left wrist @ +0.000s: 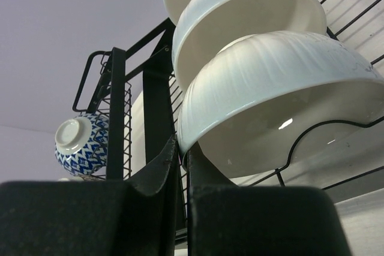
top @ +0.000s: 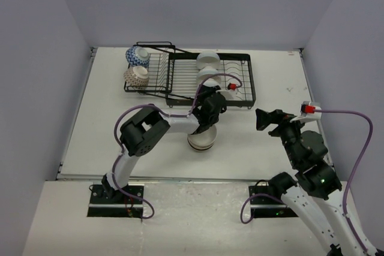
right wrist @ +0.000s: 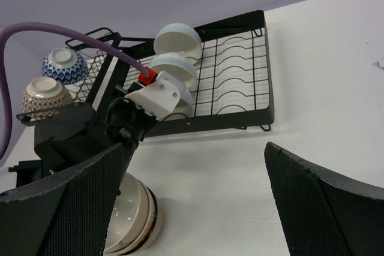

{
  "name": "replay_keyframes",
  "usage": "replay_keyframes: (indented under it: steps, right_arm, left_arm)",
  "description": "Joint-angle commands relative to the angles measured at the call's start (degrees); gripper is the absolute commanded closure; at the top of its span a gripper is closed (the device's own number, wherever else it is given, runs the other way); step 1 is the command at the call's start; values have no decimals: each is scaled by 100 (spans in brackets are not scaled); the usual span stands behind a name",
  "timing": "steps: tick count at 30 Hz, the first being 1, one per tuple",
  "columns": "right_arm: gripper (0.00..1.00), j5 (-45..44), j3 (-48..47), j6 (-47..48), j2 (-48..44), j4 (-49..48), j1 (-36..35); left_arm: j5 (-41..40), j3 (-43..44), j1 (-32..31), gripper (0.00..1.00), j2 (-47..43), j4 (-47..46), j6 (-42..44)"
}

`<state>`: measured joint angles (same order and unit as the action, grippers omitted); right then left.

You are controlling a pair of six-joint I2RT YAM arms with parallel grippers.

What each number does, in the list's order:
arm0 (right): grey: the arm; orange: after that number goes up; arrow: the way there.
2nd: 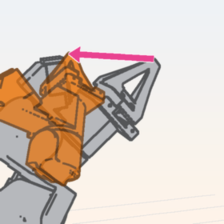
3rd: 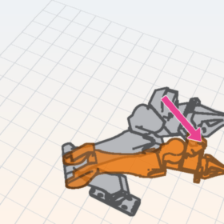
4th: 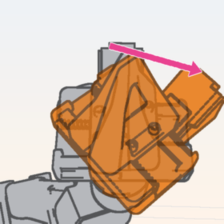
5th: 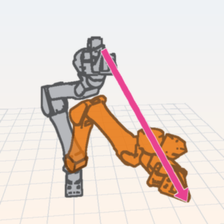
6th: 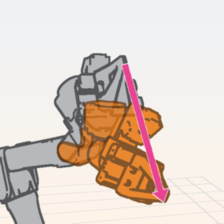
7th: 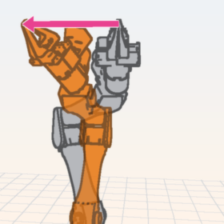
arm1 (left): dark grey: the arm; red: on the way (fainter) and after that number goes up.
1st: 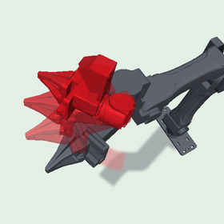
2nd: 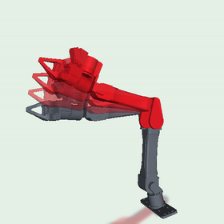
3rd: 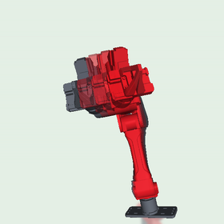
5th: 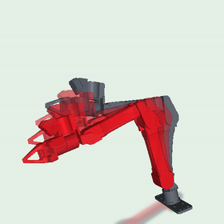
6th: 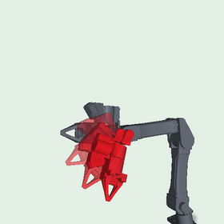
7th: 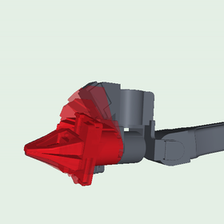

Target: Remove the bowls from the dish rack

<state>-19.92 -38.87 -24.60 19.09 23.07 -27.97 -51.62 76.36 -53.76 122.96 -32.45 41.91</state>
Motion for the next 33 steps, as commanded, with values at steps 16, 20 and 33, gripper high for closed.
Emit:
replay_keyframes:
  steps: [16, 20, 33]
  right_arm:
    - [1, 147, 108, 96, -2, -365, 10]
    - [1, 164, 117, 105, -11, -373, 10]
    - [1, 217, 152, 113, 112, -461, 2]
  left_arm:
    - [-77, -192, -91, 100, -167, -2846, 160]
    - [46, -165, -56, 100, 9, -2950, -16]
    - [-155, -209, -56, 100, -263, -3110, -359]
